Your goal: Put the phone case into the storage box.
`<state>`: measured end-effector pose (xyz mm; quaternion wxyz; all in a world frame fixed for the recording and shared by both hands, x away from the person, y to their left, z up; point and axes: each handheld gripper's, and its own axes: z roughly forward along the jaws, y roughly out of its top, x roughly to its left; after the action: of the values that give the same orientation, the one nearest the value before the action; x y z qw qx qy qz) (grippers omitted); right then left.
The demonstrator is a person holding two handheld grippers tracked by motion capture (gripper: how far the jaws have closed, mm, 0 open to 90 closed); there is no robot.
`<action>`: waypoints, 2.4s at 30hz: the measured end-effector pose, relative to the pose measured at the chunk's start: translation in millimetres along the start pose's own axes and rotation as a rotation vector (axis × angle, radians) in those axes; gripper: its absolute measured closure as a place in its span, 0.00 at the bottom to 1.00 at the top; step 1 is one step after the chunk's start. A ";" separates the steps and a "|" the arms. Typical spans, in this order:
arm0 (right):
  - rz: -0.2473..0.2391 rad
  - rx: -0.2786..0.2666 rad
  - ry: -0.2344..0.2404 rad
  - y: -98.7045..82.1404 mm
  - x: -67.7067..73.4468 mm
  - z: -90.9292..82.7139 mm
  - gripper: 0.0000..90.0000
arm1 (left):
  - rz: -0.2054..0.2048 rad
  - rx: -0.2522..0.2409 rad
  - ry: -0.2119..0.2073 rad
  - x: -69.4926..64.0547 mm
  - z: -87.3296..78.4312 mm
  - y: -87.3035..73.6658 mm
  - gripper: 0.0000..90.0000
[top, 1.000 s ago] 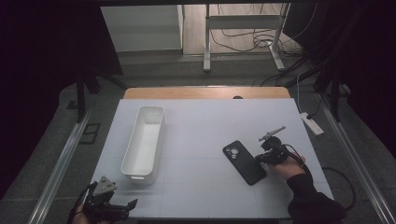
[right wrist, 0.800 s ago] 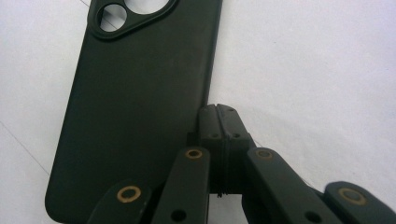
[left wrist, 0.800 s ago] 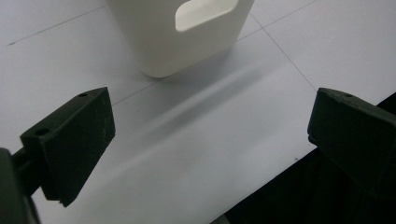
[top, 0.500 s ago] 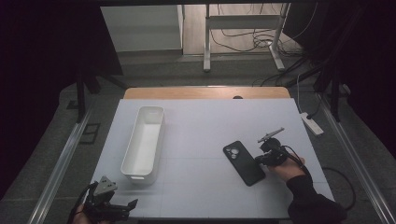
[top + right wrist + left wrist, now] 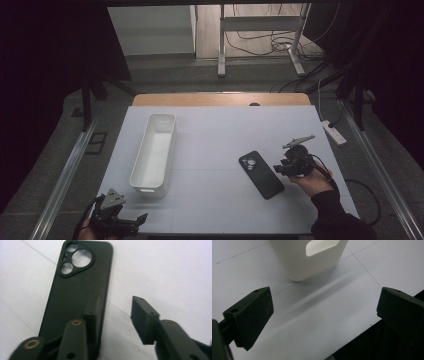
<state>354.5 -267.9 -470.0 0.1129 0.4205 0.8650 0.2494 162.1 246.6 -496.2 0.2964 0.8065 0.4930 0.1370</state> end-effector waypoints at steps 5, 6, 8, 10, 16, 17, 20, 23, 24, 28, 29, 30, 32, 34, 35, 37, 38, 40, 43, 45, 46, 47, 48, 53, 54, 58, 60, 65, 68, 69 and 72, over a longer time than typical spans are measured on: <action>0.000 -0.009 -0.021 -0.8 2.3 -7.3 0.37 | 0.000 0.001 0.000 -0.1 0.0 0.0 0.02; -0.001 -0.009 -0.024 -1.2 2.8 -7.3 0.33 | 0.000 0.001 0.000 -0.1 0.0 0.0 0.02; 0.000 -0.015 -0.030 -2.6 4.0 -8.0 0.24 | -0.001 0.000 0.000 0.0 0.0 0.0 0.02; 0.007 -0.016 -0.004 -4.3 4.4 -8.9 0.10 | -0.002 0.000 -0.001 0.2 0.0 0.0 0.02; -0.003 -0.010 0.005 -6.6 7.2 -8.2 0.00 | -0.001 0.003 0.000 0.1 0.2 0.2 0.02; -0.003 -0.010 0.005 -6.6 7.2 -8.2 0.00 | -0.001 0.003 0.000 0.1 0.2 0.2 0.02; -0.006 -0.017 0.015 -6.0 8.5 -10.4 0.00 | -0.001 0.005 -0.001 0.3 0.3 0.3 0.02; -0.003 -0.022 0.019 -5.3 9.9 -11.1 0.00 | -0.001 0.005 0.000 0.2 0.4 0.4 0.02; 0.001 -0.022 0.020 -4.8 11.1 -11.2 0.00 | 0.000 0.005 0.000 0.1 0.5 0.4 0.02; 0.004 -0.012 0.008 -2.1 17.2 -10.2 0.00 | 0.000 0.006 0.000 0.1 0.5 0.4 0.02; 0.001 -0.011 0.005 -1.4 19.2 -9.5 0.00 | 0.000 0.006 0.000 0.1 0.5 0.4 0.02; 0.001 -0.008 0.005 -0.8 20.9 -8.8 0.00 | 0.001 0.006 0.000 0.0 0.5 0.4 0.02; 0.001 -0.007 0.003 -0.1 22.8 -7.9 0.00 | 0.001 0.007 0.001 0.0 0.6 0.4 0.02; -0.001 -0.005 0.002 1.2 25.8 -6.2 0.00 | 0.002 0.007 0.001 -0.1 0.6 0.4 0.02; -0.002 -0.004 -0.001 1.7 26.8 -5.6 0.00 | 0.002 0.007 0.001 -0.1 0.6 0.4 0.02; -0.002 -0.004 -0.001 2.9 29.2 -3.9 0.00 | 0.002 0.007 0.001 0.0 0.6 0.4 0.02; -0.009 -0.002 0.002 3.8 31.1 -2.4 0.00 | 0.002 0.008 0.001 0.0 0.6 0.5 0.02; -0.018 0.001 0.004 5.2 34.6 -0.1 0.00 | 0.003 0.008 0.002 -0.1 0.7 0.5 0.02; -0.034 0.009 0.008 7.6 40.1 4.0 0.00 | 0.003 0.008 0.001 0.0 0.7 0.5 0.02; -0.039 0.011 0.012 9.0 43.1 6.6 0.00 | 0.003 0.008 0.001 0.0 0.7 0.5 0.02; -0.044 0.014 0.012 9.6 44.4 7.8 0.00 | 0.003 0.008 0.001 0.0 0.7 0.5 0.02; -0.048 0.019 0.013 10.3 46.2 9.6 0.00 | 0.003 0.008 0.001 0.0 0.7 0.5 0.02; -0.050 0.021 0.013 10.7 47.4 10.5 0.00 | 0.003 0.009 0.001 -0.1 0.7 0.5 0.02; -0.072 0.025 0.025 13.6 55.1 16.4 0.00 | 0.006 0.010 0.003 -0.3 0.8 0.5 0.02; -0.078 0.024 0.024 14.1 56.1 17.3 0.00 | 0.006 0.010 0.003 -0.4 0.8 0.4 0.02; -0.074 0.027 0.014 13.6 55.5 19.5 0.00 | 0.006 0.010 0.003 -0.3 0.8 0.4 0.02; -0.066 0.026 0.011 12.8 55.0 20.5 0.00 | 0.007 0.011 0.003 -0.4 0.9 0.5 0.02; -0.058 0.034 -0.001 10.1 53.6 26.6 0.00 | 0.008 0.014 0.005 -0.7 1.1 0.6 0.02; -0.053 0.046 -0.009 7.2 52.3 32.6 0.00 | 0.009 0.014 0.004 -0.7 1.1 0.7 0.02; -0.049 0.050 -0.011 6.4 52.2 34.1 0.00 | 0.010 0.014 0.003 -0.7 1.2 0.7 0.02; -0.049 0.059 -0.013 4.9 51.4 37.0 0.00 | 0.011 0.014 0.004 -0.8 1.2 0.7 0.02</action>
<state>340.8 -212.6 -498.1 0.1123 0.4041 0.8811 0.2183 162.8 245.3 -496.6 0.2890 0.8111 0.4899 0.1366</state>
